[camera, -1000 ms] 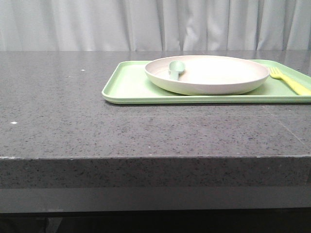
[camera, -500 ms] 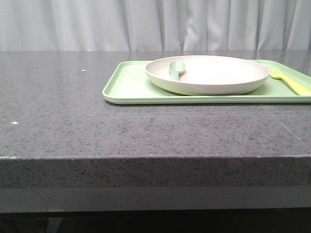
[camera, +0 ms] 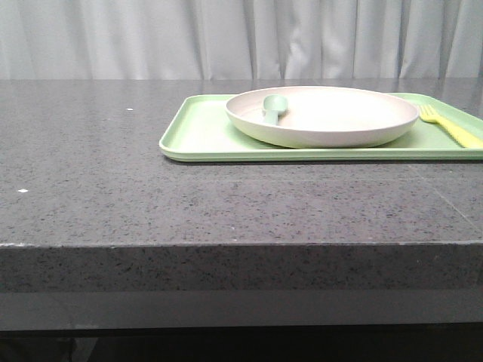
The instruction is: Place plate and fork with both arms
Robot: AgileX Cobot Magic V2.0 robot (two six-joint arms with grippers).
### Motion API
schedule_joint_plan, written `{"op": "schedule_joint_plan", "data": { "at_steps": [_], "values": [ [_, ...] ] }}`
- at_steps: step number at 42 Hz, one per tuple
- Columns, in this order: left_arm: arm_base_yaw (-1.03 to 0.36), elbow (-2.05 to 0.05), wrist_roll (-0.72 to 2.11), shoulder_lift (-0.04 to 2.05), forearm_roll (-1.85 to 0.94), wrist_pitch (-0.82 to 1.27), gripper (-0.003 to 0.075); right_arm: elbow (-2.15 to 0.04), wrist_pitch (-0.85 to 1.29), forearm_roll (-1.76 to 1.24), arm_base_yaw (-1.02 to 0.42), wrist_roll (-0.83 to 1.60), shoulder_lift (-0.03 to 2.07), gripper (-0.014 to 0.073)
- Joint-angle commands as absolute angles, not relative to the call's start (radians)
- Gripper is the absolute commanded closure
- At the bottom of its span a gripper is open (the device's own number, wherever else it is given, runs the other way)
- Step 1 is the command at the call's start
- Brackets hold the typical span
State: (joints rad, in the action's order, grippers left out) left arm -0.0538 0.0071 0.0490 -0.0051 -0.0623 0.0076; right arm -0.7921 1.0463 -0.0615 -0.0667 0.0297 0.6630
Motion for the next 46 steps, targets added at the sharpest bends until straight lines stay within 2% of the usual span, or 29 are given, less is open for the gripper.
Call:
{"op": "schedule_joint_plan", "data": {
  "at_steps": [1,46],
  "values": [
    [-0.052,0.009,0.025,-0.023,-0.063,-0.083,0.0738,-0.818,0.996,-0.057,-0.066,0.031,0.664,0.0662],
    [-0.034,0.009,0.025,-0.027,-0.083,-0.027,0.0738,-0.818,0.999,-0.057,-0.066,0.031,0.664,0.0662]
  ]
}}
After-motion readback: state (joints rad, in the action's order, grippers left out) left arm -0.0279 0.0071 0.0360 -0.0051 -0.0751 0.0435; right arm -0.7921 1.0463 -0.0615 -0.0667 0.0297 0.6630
